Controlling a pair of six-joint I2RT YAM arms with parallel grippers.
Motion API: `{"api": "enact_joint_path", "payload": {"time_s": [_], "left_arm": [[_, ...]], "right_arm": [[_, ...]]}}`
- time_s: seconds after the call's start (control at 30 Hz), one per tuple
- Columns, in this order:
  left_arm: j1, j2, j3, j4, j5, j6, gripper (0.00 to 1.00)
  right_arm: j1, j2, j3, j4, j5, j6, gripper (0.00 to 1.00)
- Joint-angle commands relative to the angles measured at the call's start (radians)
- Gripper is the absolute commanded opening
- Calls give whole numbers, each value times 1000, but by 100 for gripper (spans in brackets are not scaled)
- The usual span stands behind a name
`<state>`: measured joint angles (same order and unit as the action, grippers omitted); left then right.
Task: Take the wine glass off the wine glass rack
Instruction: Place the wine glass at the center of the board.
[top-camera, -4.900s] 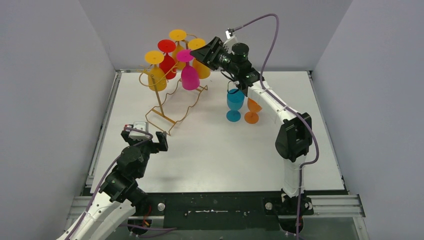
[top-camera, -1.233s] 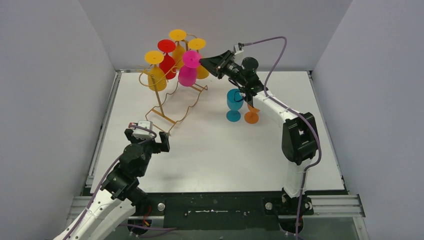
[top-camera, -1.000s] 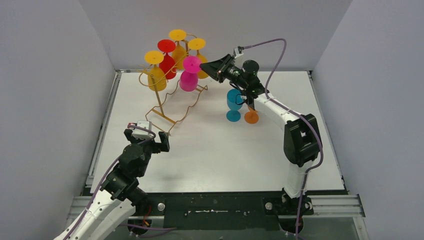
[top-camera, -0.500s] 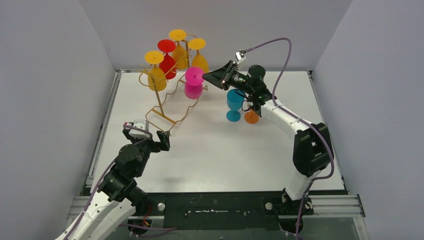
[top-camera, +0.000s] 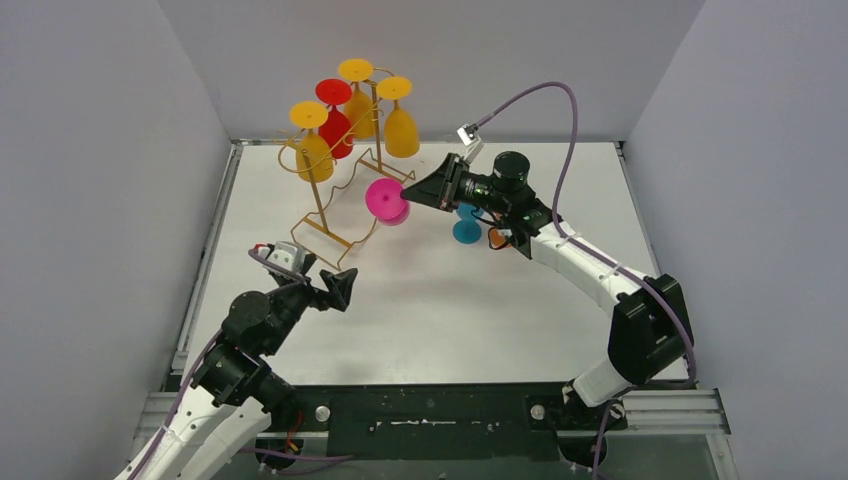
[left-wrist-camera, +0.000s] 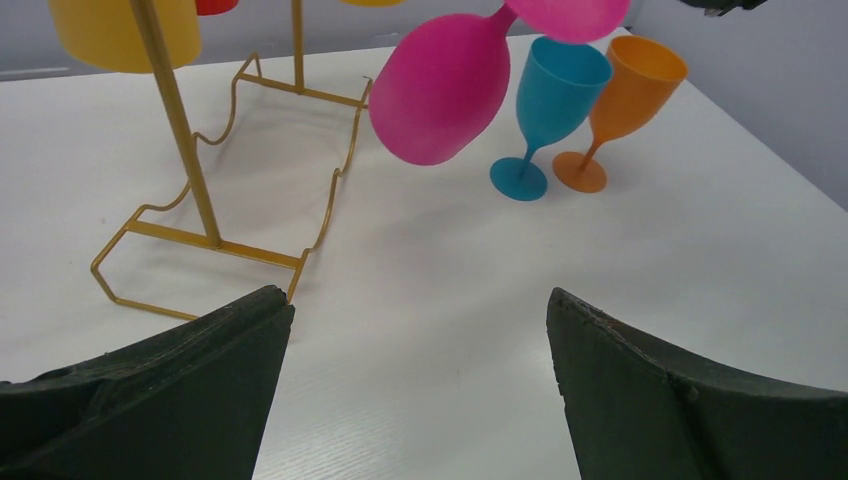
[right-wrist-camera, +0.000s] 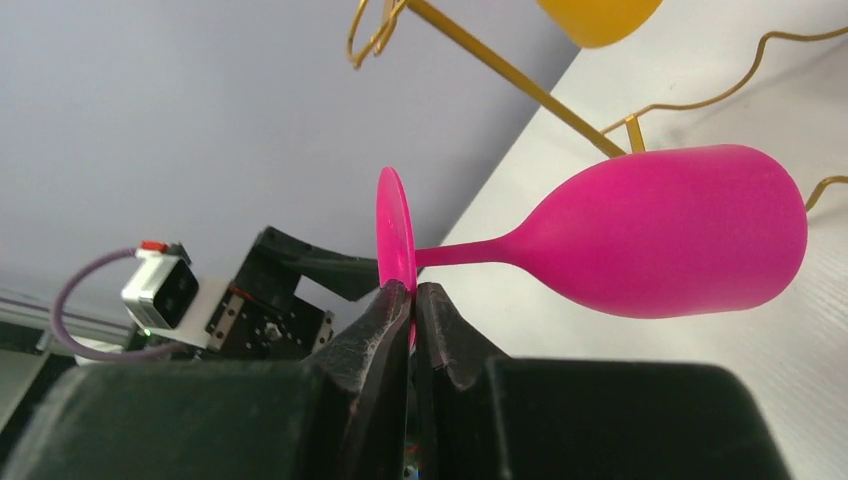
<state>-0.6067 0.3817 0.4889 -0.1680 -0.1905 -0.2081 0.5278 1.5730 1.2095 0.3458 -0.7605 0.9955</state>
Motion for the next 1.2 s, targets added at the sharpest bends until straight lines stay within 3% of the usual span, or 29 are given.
{"api": "enact_joint_path", "payload": {"time_s": [0.0, 0.13, 0.4, 0.6, 0.7, 0.9, 1.07, 1.17], "left_arm": [[8, -7, 22, 74, 116, -21, 97], [9, 28, 37, 70, 182, -26, 97], [47, 142, 49, 142, 522, -81, 84], [140, 151, -13, 349, 764, -289, 75], [160, 129, -44, 422, 781, -383, 72], [162, 174, -49, 411, 802, -481, 59], [163, 223, -72, 573, 845, -622, 59], [163, 251, -56, 587, 845, -637, 58]], "right_arm": [[34, -89, -57, -23, 5, -139, 0], [49, -144, -117, -55, 26, -202, 0], [97, -237, -278, 34, 52, -253, 0], [121, -278, -354, 122, 44, -279, 0], [126, -293, -387, 174, 30, -278, 0], [132, -324, -456, 335, 14, -227, 0], [139, -331, -471, 400, -1, -192, 0], [141, -335, -473, 411, -3, -185, 0]]}}
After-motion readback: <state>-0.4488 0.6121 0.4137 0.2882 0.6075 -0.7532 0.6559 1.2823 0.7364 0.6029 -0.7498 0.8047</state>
